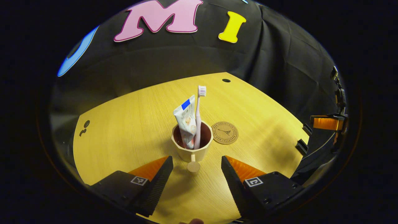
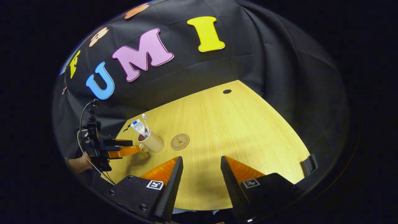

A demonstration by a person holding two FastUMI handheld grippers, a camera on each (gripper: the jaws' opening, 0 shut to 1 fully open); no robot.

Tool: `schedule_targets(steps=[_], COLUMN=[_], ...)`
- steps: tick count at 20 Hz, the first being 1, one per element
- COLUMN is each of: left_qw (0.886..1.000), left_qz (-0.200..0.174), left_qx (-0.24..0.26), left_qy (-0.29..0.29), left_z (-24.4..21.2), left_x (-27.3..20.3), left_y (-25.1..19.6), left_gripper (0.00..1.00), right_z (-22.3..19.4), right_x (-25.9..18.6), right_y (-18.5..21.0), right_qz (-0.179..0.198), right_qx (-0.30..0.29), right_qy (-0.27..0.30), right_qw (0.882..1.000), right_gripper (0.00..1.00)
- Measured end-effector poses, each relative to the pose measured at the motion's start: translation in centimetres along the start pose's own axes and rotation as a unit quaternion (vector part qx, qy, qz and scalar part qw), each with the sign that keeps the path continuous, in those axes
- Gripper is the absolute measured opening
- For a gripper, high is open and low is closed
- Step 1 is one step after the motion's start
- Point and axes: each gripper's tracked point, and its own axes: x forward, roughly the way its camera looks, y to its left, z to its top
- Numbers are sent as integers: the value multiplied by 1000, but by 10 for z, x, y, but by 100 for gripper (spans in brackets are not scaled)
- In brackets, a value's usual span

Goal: Put the toothbrush and toothpaste on the desktop into the cup, then pick up the cup and place it on the coaster on the desktop.

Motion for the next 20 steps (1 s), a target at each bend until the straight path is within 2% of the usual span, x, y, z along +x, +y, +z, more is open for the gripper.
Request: schedule_targets(steps=[5, 11, 14, 17, 18, 19, 20], left_qw=[999, 998, 997, 997, 997, 997, 997], left_qz=[6, 1, 1, -1, 1, 5, 11], left_qx=[8, -3, -4, -5, -5, -5, -5], left_qy=[39, 63, 73, 75, 74, 76, 79], left_z=[-22, -30, -35, -35, -34, -35, -36], left_x=[28, 48, 53, 56, 56, 58, 60], left_y=[8, 12, 15, 15, 15, 17, 20], left_gripper=[97, 90, 79, 76, 68, 68, 60], right_z=[-1, -9, -12, -14, -17, -18, -20], right_x=[-8, -17, -19, -20, -20, -21, -22], right_y=[-14, -26, -28, -29, -30, -30, -30], right_qz=[-17, -38, -45, -51, -53, -54, -56], right_qx=[9, 26, 29, 33, 36, 37, 38], right_qy=[-4, -4, -4, -4, -3, -2, -1], right_qw=[1000, 999, 999, 998, 998, 998, 998], right_gripper=[76, 76, 76, 76, 76, 76, 76])
